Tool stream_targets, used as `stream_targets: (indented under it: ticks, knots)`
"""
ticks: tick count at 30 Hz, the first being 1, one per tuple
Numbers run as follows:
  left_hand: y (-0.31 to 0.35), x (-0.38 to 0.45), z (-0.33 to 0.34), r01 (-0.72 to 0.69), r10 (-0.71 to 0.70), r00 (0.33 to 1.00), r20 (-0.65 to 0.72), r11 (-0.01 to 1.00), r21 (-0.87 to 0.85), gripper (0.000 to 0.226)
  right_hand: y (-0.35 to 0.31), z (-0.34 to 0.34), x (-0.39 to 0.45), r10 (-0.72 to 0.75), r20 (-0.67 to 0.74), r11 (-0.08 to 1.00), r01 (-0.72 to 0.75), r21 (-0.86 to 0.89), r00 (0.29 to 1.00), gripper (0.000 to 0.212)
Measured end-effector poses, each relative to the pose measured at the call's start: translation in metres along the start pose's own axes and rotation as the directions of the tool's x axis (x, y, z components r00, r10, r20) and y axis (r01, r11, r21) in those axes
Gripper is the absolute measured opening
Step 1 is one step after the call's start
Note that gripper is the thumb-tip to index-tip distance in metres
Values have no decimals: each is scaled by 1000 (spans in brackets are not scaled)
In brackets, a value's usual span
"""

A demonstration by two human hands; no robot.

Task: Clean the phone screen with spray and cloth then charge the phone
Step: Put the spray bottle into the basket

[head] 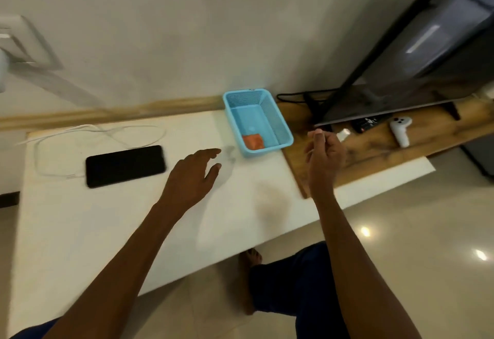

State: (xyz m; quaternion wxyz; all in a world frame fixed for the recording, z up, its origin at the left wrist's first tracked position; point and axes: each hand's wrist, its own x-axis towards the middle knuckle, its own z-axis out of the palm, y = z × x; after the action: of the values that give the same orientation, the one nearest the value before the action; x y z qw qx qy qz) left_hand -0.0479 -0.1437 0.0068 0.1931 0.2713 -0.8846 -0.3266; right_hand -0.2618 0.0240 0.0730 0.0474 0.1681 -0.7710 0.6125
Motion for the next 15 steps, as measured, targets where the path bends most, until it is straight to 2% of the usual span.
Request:
stream_targets:
  ticks: [1,3,5,7,9,12,15]
  knots:
    - [5,1,7,3,-3,1000,27,1000,0,40,4,-10,5,73,-118,997,-74,-4,990,30]
    - [12,0,17,5,-7,997,79,1000,29,47,12,-30,17,268,-319,964,-251,92,909,29]
    - [18,1,25,-4,-5,994,107,997,77,55,22,-48,27,398,-368,917,-367,154,840,16]
    - [26,3,32,-8,-5,993,115,994,111,61,31,-59,31,448,-261,894,-421,152,855,7]
    - [33,5,39,-12,-5,993,121,991,135,66,39,-63,35,451,-83,892,-445,82,889,25]
    - [41,8,48,-24,2,991,137,987,156,67,47,-63,41,453,154,892,-445,-81,878,50]
    - [47,13,57,-49,14,983,181,980,194,68,54,-60,44,447,209,889,-407,-207,870,60]
